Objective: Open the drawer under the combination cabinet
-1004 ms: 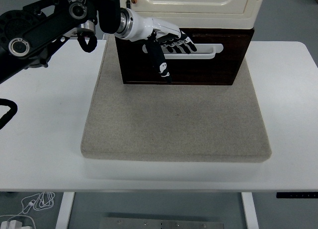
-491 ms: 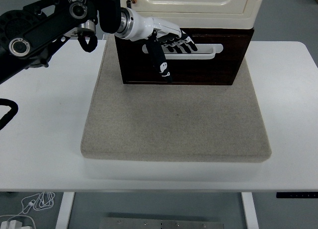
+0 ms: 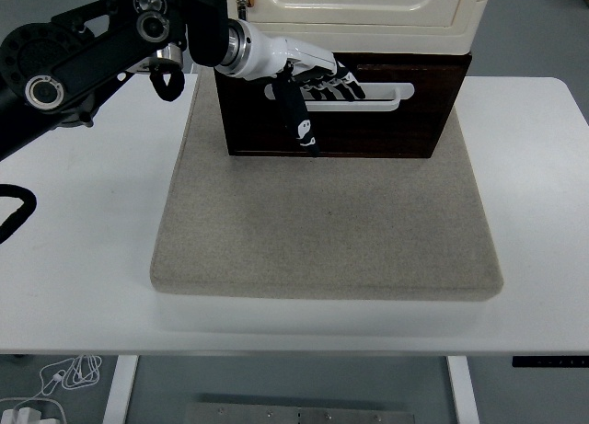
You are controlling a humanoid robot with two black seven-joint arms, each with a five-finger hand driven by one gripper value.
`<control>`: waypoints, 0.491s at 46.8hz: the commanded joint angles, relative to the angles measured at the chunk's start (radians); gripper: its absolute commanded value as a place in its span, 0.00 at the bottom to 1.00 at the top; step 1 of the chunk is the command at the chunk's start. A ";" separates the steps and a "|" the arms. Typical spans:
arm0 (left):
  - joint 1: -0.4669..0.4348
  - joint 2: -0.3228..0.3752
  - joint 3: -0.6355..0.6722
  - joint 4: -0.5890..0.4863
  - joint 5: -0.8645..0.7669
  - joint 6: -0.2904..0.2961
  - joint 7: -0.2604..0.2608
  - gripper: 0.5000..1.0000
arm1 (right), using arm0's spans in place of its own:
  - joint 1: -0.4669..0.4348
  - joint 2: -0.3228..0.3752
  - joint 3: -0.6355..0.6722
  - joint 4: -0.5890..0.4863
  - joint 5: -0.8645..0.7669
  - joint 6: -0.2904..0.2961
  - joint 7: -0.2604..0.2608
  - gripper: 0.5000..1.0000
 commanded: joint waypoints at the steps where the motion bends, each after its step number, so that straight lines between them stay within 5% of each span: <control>1: 0.000 -0.001 0.001 0.000 0.000 0.000 0.000 1.00 | 0.000 0.000 0.000 0.000 0.000 0.001 0.000 0.86; 23: -0.003 -0.001 0.002 -0.001 -0.003 -0.001 0.000 1.00 | 0.000 0.000 0.000 0.000 0.000 0.001 0.000 0.86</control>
